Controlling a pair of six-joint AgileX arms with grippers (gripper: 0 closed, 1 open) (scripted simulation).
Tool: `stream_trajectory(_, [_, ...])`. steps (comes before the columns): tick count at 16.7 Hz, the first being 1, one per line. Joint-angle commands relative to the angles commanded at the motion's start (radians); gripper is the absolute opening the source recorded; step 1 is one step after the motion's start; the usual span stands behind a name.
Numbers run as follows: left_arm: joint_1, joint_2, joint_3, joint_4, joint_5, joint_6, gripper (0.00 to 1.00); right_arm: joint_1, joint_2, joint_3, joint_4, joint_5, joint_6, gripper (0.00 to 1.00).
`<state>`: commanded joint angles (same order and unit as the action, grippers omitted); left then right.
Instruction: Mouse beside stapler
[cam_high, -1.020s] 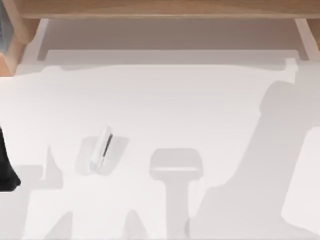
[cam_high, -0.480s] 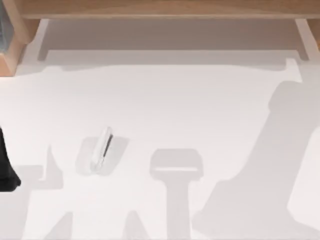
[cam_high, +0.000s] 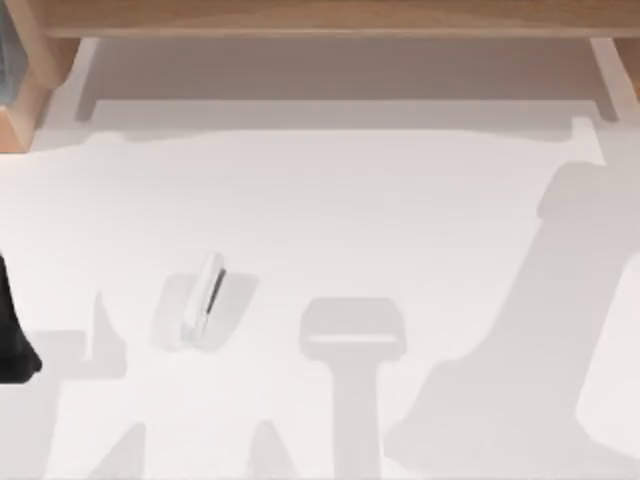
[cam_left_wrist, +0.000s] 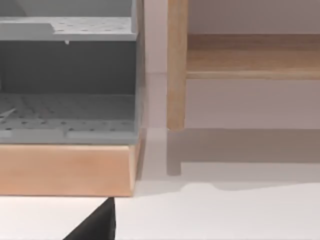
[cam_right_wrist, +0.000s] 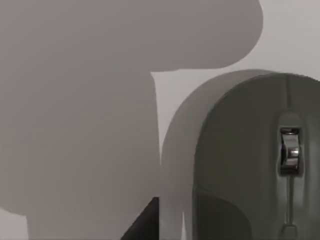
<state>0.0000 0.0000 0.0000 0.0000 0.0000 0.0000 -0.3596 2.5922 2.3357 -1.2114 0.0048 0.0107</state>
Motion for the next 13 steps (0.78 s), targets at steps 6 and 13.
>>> stream_trajectory(6, [0.000,0.000,0.000,0.000,0.000,0.000,1.00,0.000,0.000,0.000,0.000,0.000,0.000,0.10])
stream_trajectory(13, [0.000,0.000,0.000,0.000,0.000,0.000,1.00,0.000,0.000,0.000,0.000,0.000,0.000,0.00])
